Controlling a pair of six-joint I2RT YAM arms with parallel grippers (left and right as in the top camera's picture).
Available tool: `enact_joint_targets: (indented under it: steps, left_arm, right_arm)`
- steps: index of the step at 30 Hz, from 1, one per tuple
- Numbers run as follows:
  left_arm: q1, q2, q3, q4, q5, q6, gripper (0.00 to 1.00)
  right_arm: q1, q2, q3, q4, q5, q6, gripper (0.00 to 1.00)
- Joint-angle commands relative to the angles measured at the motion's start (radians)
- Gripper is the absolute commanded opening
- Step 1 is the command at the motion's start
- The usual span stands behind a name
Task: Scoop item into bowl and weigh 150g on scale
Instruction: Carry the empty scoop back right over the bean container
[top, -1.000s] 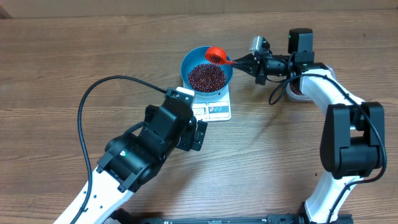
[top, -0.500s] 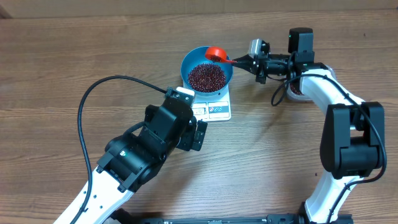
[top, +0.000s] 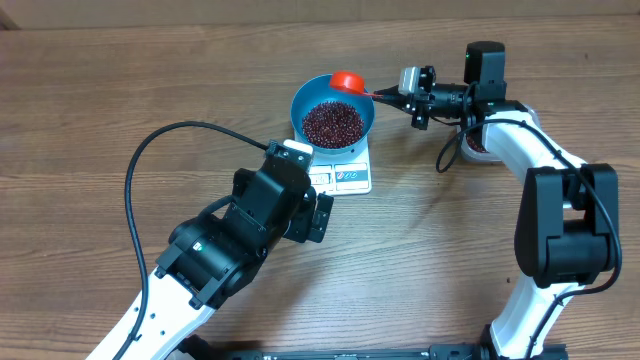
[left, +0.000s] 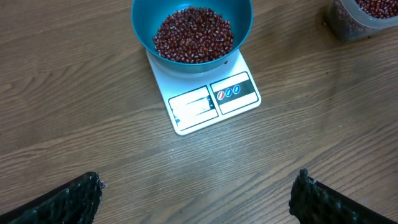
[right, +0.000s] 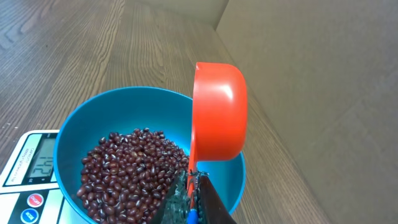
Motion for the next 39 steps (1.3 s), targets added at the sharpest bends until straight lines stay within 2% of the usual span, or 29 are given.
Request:
enact_joint_targets:
  steps: [1, 6, 11, 13, 19, 23, 25, 27, 31, 39]
  left_arm:
    - [0.000, 0.005, -0.002, 0.004, 0.005, 0.019, 0.99]
    - [0.000, 0.005, -0.002, 0.004, 0.005, 0.019, 0.99]
    - [0.000, 0.005, -0.002, 0.004, 0.005, 0.019, 0.99]
    - [0.000, 0.005, -0.002, 0.004, 0.005, 0.019, 0.99]
    - [0.000, 0.005, -0.002, 0.004, 0.005, 0.019, 0.99]
    - [0.000, 0.005, -0.002, 0.004, 0.005, 0.019, 1.00]
    - [0.000, 0.005, -0.002, 0.004, 0.005, 0.019, 0.99]
    - [0.000, 0.005, -0.002, 0.004, 0.005, 0.019, 0.99]
    - [0.000, 0.005, -0.002, 0.004, 0.005, 0.019, 1.00]
    - [0.000, 0.005, -0.002, 0.004, 0.005, 0.019, 0.99]
  right_arm:
    - [0.001, -0.004, 0.003, 0.003, -0.008, 0.034, 0.04]
    - [-0.019, -0.051, 0.003, 0.004, -0.012, 0.177, 0.04]
    - [-0.053, -0.133, 0.003, 0.003, -0.012, 0.407, 0.04]
    - [-0.073, -0.164, 0.003, 0.002, -0.011, 0.526, 0.04]
    - [-0.161, -0.234, 0.003, -0.002, -0.011, 1.000, 0.04]
    - [-0.209, -0.257, 0.003, -0.042, 0.019, 1.186, 0.04]
    - [-0.223, -0.271, 0.003, -0.104, 0.092, 1.205, 0.04]
    - [-0.227, -0.304, 0.003, -0.240, 0.315, 1.205, 0.04]
    - [-0.218, -0.362, 0.003, -0.384, 0.594, 1.204, 0.04]
    - [-0.217, -0.460, 0.003, -0.550, 0.845, 1.179, 0.04]
